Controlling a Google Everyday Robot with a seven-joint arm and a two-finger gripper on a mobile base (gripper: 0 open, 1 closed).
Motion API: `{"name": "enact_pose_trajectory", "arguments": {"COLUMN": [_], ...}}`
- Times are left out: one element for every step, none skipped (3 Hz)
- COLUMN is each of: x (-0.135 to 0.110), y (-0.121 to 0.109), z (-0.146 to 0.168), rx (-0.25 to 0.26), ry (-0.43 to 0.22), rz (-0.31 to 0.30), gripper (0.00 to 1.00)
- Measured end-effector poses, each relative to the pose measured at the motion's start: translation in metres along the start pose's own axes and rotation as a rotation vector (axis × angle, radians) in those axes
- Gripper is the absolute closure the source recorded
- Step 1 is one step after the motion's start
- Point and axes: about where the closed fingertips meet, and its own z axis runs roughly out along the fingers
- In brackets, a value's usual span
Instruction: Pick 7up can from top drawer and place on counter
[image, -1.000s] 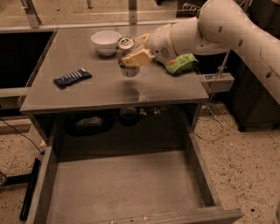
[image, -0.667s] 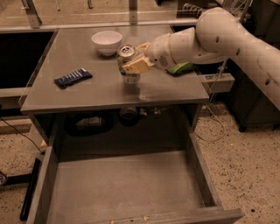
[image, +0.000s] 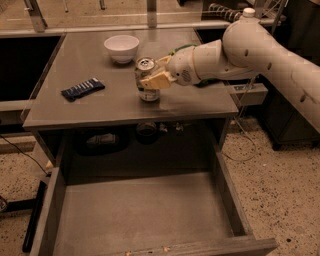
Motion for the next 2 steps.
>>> {"name": "enact_pose_trajectory", "arguments": {"x": [0.0, 0.0], "y": [0.0, 0.0], "z": [0.0, 0.0001], "rx": [0.0, 0.0], "ry": [0.0, 0.0], "rz": [0.0, 0.0], "gripper": [0.59, 0.36]}}
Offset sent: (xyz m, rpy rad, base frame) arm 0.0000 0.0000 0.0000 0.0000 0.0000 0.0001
